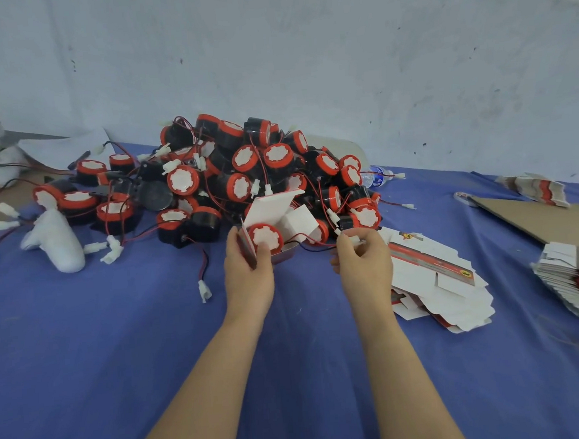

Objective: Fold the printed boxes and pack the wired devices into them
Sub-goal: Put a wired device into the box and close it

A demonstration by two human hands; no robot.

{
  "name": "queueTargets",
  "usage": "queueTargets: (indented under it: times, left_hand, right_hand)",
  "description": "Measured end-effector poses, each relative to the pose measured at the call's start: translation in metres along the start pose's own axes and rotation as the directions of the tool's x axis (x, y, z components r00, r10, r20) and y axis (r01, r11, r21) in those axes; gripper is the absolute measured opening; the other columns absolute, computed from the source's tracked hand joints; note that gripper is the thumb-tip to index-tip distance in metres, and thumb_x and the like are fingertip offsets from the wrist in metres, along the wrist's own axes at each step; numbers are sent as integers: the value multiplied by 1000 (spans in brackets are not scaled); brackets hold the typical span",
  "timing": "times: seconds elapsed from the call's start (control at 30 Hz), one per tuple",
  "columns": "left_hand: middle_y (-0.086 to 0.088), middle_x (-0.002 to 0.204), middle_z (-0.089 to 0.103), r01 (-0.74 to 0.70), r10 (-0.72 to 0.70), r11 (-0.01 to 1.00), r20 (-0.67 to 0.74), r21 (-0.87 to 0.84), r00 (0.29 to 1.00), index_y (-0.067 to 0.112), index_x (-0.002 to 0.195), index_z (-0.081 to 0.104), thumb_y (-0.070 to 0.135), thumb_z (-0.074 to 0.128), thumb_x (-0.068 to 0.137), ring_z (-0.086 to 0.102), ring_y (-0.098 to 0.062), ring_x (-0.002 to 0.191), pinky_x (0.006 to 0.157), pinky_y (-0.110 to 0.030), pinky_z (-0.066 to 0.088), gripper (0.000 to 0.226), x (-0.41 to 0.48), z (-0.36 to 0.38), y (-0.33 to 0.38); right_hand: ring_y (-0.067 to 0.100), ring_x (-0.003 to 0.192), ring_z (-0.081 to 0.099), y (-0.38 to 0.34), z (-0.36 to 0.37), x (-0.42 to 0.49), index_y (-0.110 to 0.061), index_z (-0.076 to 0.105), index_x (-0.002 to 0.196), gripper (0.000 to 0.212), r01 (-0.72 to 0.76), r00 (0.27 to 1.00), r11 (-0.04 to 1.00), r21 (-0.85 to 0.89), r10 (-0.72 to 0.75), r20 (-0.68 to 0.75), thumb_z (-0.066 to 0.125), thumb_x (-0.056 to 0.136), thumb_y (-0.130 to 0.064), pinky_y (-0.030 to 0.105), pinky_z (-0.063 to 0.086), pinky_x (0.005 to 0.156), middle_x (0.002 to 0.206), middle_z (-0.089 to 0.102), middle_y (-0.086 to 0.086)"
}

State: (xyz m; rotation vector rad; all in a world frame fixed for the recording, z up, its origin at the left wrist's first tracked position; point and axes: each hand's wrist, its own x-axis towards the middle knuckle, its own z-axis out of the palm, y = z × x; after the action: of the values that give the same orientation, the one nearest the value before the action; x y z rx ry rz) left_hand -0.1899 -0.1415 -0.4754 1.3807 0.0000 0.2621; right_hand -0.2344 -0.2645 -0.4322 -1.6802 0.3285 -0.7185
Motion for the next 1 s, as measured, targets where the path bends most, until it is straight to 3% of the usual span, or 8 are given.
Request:
queueTargets:
  times: [0.23, 0.4, 0.53, 0.6, 0.67, 0.73, 0.87, 1.0]
  left_hand:
    - [4, 133, 52, 33, -34, 999, -57, -23, 998, 30, 136, 41, 27, 47, 99, 52, -18, 122, 103, -46, 46, 37, 0, -2, 2]
    - [11, 113, 54, -18, 20, 999, -84, 28, 996, 30, 118, 42, 34, 62, 91, 54, -14, 112, 95, -32, 48, 34, -1, -4, 2]
    - [21, 100, 53, -42, 47, 992, -46, 119, 998, 32, 113, 42, 32, 63, 91, 54, -7, 99, 83, -23, 43, 30, -5, -4, 4]
    - [22, 99, 54, -90, 95, 981, -18, 172, 995, 34, 112, 46, 33, 63, 91, 55, -1, 93, 76, -15, 43, 27, -9, -3, 7]
    - [24, 98, 56, -132, 132, 969, 15, 211, 991, 35, 111, 51, 33, 63, 90, 54, 5, 92, 69, -7, 39, 24, -13, -3, 11]
    - [24, 97, 58, -146, 140, 961, 41, 233, 989, 36, 110, 53, 34, 62, 90, 54, 10, 90, 64, -4, 41, 23, -16, -3, 14]
    - [24, 90, 60, -161, 144, 958, 88, 237, 986, 43, 99, 53, 33, 62, 90, 52, 23, 84, 63, 3, 39, 16, -21, -1, 19]
    - [27, 81, 62, -217, 178, 934, 156, 283, 971, 47, 90, 54, 33, 62, 90, 53, 21, 82, 61, 2, 39, 16, -23, 0, 20]
  right_hand:
    - [-3, 47, 48, -4, 1, -1, -32, 61, 86, 8, 75, 989, 992, -103, -61, 137, 58, 93, -30, 10, 34, 38, 56, 56, -11]
    - [0, 44, 41, 1, -3, 0, -32, 62, 91, 17, 125, 989, 978, -165, -109, 99, 54, 94, -16, 8, 29, 37, 61, 52, -5]
    - [-16, 71, 53, 1, -3, 2, -21, 66, 106, 16, 139, 989, 965, -220, -145, -9, 53, 97, -22, -3, 36, 60, 79, 58, -18]
    - [-1, 86, 59, 0, -4, 3, -18, 61, 123, 27, 113, 990, 969, -220, -128, -59, 51, 98, -20, 9, 45, 78, 93, 63, -8]
    - [14, 86, 64, 1, -6, 6, -21, 53, 126, 31, 60, 987, 989, -133, -79, -139, 53, 96, -15, 24, 51, 75, 90, 63, -7]
    - [15, 82, 67, 3, -10, 10, -22, 49, 115, 25, -6, 973, 1000, -20, 2, -230, 57, 93, -13, 18, 49, 66, 83, 61, -10]
    - [10, 79, 70, 4, -13, 13, -12, 61, 104, 13, -62, 946, 971, 230, 130, -297, 60, 91, -11, 25, 54, 77, 76, 65, -10]
    - [6, 74, 71, -3, -13, 9, -10, 64, 100, 9, -127, 940, 747, 653, 301, -162, 56, 96, -9, 15, 54, 67, 86, 68, -2]
